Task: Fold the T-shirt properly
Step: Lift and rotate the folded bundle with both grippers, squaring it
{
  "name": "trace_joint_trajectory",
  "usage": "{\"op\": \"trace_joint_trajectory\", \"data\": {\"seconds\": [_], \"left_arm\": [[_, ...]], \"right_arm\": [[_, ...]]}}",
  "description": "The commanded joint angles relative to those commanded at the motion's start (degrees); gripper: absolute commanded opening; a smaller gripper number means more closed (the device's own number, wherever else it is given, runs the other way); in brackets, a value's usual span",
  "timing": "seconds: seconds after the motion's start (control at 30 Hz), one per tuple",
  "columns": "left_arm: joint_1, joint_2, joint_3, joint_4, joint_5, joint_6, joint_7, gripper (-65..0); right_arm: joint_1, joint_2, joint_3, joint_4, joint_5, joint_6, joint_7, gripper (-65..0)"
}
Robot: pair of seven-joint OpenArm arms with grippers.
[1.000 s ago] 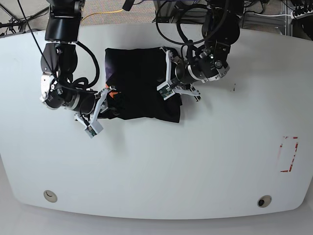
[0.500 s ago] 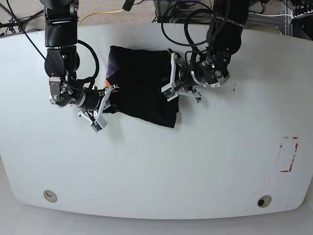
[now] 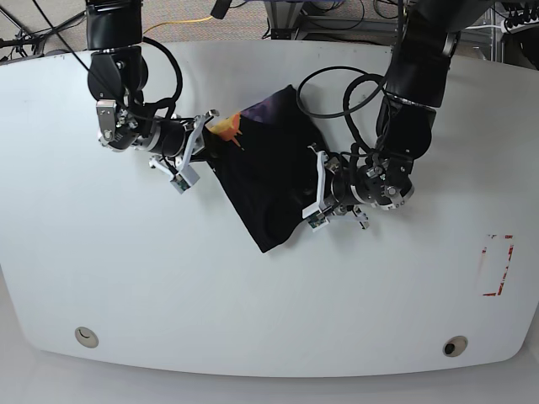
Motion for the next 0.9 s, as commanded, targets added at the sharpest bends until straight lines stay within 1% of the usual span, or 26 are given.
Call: {"op": "trace_joint_trajectory", "data": {"seconds": [0.07,0.17,0.23,0.27,0.33,0.43,0.5,0.63,0.67,0.7,0.73,0.8,0.83,0.87,0.9], "left_arm": [[-1.41,-1.32,0.00,0.26,0.00,0.00,0.00,-53.2],[-3.16,-2.11,-0.44,1.58,0.00,0.00,0.18,-53.2],[-3.34,-3.25,-0.53,5.10,0.00,0.00,0.26,-53.2],[-3.34,-3.96,-0.53,7.47,0.00,0.00,0.26,-53.2],[-2.55,-4.31,-0.62,11.08,0.00,0.00,0.26,-53.2],[-0.09,-4.31,-1.14,15.65,0.00,0.00,0.26,-53.2],[2.55,-3.78,-2.90,18.90,0.00,0.00,0.26,-53.1],[6.51,-0.09,-5.10,22.68,0.00,0.00,0.09,-52.9],[7.38,0.62,-5.27,23.21,0.00,3.03,-0.09,-52.9],[7.91,1.05,-5.36,23.38,0.00,5.32,-0.09,-52.9],[9.32,2.02,-5.45,23.91,0.00,9.63,-0.18,-52.9],[11.16,3.78,-5.63,24.70,0.00,15.08,-1.05,-52.9],[12.22,4.66,-5.63,24.79,0.00,17.89,-2.37,-52.9],[13.98,5.63,-5.54,24.79,0.00,21.49,-5.19,-52.9],[15.03,6.24,-5.54,24.62,0.00,23.43,-7.47,-52.9]], "right_arm": [[-0.09,-1.85,-0.26,0.00,-0.44,0.00,0.00,-57.7],[0.00,-4.57,-5.01,0.09,-4.57,0.00,0.00,-57.7],[0.09,-5.80,-7.65,0.35,-7.65,0.00,0.00,-57.7],[0.09,-6.86,-8.26,0.70,-9.05,0.00,0.00,-57.7],[0.09,-9.32,-9.23,1.93,-11.96,0.00,0.00,-57.7],[0.00,-10.73,-9.85,4.13,-14.42,0.00,-0.18,-57.7],[0.18,-10.90,-10.90,5.27,-14.86,0.00,-1.85,-57.7],[1.93,-10.55,-11.87,7.38,-14.59,0.00,-4.31,-57.7],[2.02,-10.55,-11.25,7.82,-14.59,0.00,-4.75,-57.7],[2.02,-10.55,-10.64,8.18,-14.51,0.00,-5.01,-57.7],[2.11,-10.46,-9.41,9.41,-14.51,0.00,-5.54,-57.7],[2.11,-10.46,-8.09,11.08,-14.51,0.00,-6.07,-57.7],[2.20,-10.37,-7.47,11.78,-14.51,0.00,-6.15,-57.7],[2.20,-9.58,-6.59,12.66,-14.51,0.00,-6.15,-57.7],[2.20,-8.97,-6.24,13.10,-14.42,0.00,-6.15,-57.7]]}}
